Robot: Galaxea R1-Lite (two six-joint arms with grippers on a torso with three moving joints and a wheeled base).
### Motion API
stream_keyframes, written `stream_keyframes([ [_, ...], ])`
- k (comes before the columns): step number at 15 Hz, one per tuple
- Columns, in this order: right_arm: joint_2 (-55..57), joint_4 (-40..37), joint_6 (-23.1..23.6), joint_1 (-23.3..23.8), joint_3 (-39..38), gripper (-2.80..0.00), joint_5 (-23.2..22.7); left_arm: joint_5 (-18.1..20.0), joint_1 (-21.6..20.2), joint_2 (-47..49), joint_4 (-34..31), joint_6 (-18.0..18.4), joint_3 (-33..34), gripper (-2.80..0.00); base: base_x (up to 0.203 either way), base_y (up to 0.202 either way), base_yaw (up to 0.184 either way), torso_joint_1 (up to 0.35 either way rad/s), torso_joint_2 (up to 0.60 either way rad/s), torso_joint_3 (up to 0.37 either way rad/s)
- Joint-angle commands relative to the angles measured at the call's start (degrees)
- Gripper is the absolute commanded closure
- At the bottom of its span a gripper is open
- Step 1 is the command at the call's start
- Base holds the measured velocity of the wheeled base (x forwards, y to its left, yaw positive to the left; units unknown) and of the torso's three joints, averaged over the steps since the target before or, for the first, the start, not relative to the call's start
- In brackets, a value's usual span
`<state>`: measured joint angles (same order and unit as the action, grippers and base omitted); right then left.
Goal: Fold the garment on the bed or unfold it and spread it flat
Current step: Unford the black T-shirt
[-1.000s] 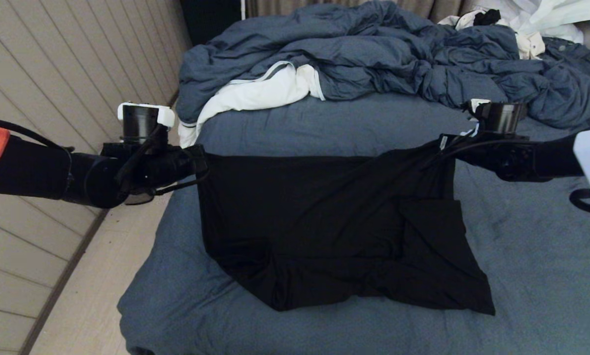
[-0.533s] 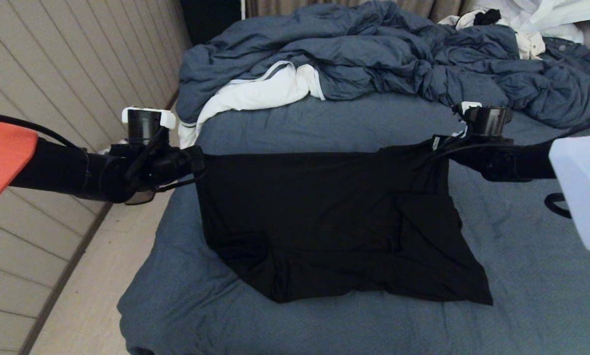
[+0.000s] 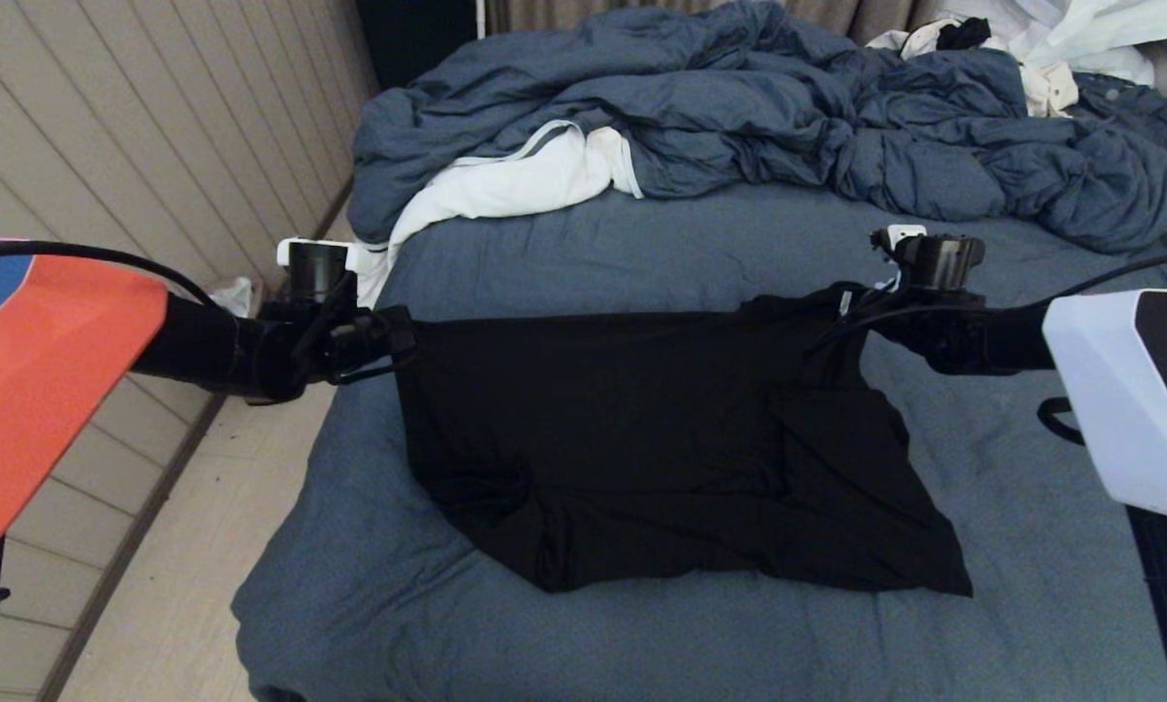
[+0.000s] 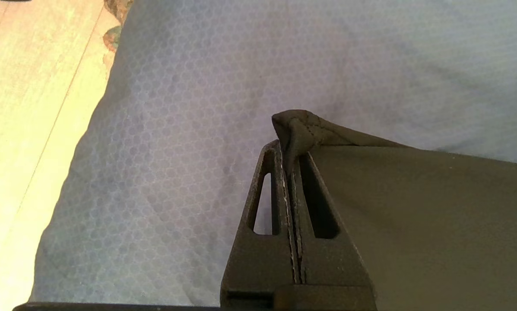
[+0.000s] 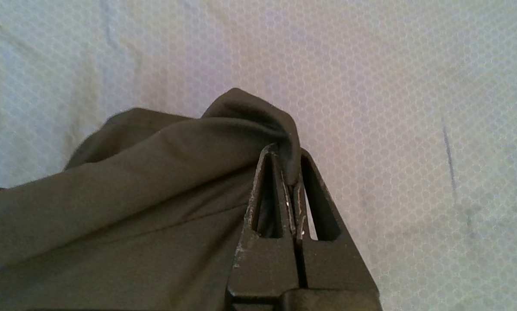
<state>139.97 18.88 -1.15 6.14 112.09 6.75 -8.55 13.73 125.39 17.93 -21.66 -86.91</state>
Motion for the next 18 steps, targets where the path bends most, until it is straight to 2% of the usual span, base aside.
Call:
stream_keyframes([
  [1, 0.7, 0.1, 0.3, 0.0, 0.1, 0.0, 0.0, -0.2, 0.0, 1.3, -0.1, 0.3, -0.5, 0.0, 0.0, 0.0, 0.0, 0.0, 0.0, 0.0],
  [2, 1.1, 0.1, 0.9, 0.0, 0.1, 0.0, 0.1, -0.5, 0.0, 1.4, -0.1, 0.9, -0.5, -2.8, 0.0, 0.0, 0.0, 0.0, 0.0, 0.0],
  [3, 1.1, 0.1, 1.2, 0.0, 0.1, -2.8, 0.6, -0.5, 0.0, 1.5, -0.2, 0.9, -0.6, -2.8, 0.0, 0.0, 0.0, 0.0, 0.0, 0.0],
  [14, -1.0, -0.3, 1.8, 0.5, 0.1, -2.8, 0.1, -0.6, -2.8, -0.6, -1.6, 0.9, -2.9, -2.8, 0.0, 0.0, 0.0, 0.0, 0.0, 0.0],
  [18, -0.9, -0.3, 1.7, 0.5, 0.1, -2.8, 0.2, -0.6, -2.8, 0.3, -1.2, 2.3, -2.0, -2.8, 0.0, 0.0, 0.0, 0.0, 0.0, 0.0],
])
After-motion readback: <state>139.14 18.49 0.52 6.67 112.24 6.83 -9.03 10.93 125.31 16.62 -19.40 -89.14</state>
